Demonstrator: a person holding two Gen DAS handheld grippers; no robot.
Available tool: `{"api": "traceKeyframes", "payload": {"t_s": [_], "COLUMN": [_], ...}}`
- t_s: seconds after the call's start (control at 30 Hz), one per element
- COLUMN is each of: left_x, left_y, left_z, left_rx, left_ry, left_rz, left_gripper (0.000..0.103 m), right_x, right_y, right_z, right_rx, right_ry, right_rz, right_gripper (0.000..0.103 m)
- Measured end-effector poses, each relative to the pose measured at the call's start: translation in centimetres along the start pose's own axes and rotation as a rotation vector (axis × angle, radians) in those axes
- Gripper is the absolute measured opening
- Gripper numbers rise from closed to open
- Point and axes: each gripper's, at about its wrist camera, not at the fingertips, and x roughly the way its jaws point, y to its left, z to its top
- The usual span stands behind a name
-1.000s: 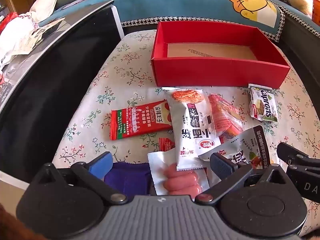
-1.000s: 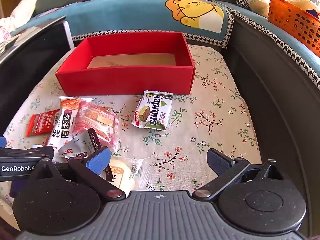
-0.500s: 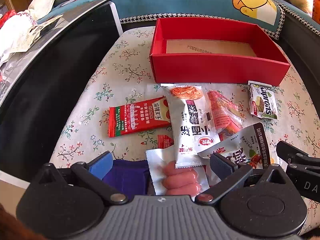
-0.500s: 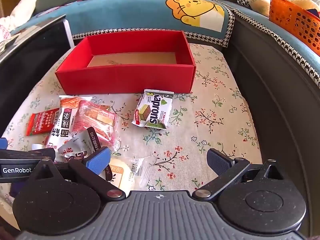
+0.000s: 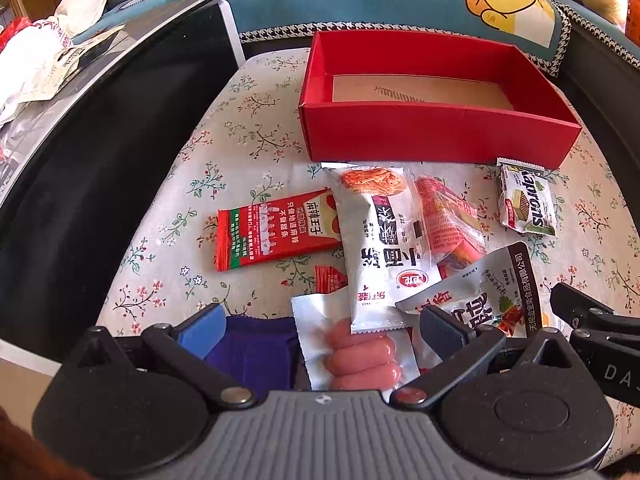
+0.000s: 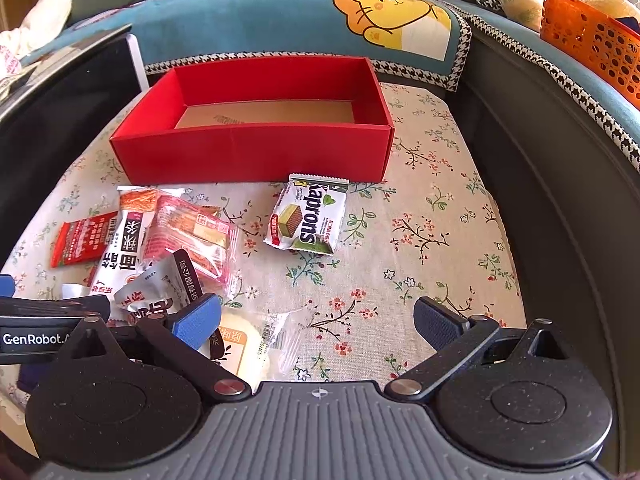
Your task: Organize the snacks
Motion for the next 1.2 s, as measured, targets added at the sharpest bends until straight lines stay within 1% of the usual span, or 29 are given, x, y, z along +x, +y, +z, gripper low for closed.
{"api": "traceKeyframes", "payload": {"t_s": [1.2], "left_x": [0.08], "left_y": [0.09], "left_z": [0.18], "left_rx": [-0.004], "left_ry": [0.013], "left_rz": [-0.001], "left_gripper": [0.103], "right_x": [0.28], "right_y": [0.38], "right_z": [0.17], "right_rx": [-0.012], "right_ry": [0.017], "right_rz": [0.017], "right_gripper": [0.103]}}
